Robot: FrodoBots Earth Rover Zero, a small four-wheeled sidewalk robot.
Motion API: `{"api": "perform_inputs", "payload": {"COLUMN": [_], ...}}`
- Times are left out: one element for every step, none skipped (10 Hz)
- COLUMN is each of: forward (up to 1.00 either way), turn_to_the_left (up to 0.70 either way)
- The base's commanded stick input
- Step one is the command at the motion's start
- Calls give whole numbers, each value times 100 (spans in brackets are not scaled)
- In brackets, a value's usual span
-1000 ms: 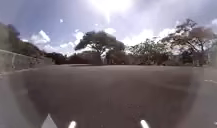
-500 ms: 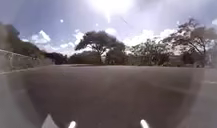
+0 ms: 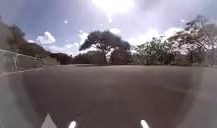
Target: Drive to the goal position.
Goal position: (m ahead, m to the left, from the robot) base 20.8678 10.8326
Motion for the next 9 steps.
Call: {"api": "perform_inputs", "payload": {"forward": [50, 50, 50, 50, 50, 50, 50, 50, 50], "turn_to_the_left": [25, 25, 25, 25, 25, 25, 25, 25, 25]}}
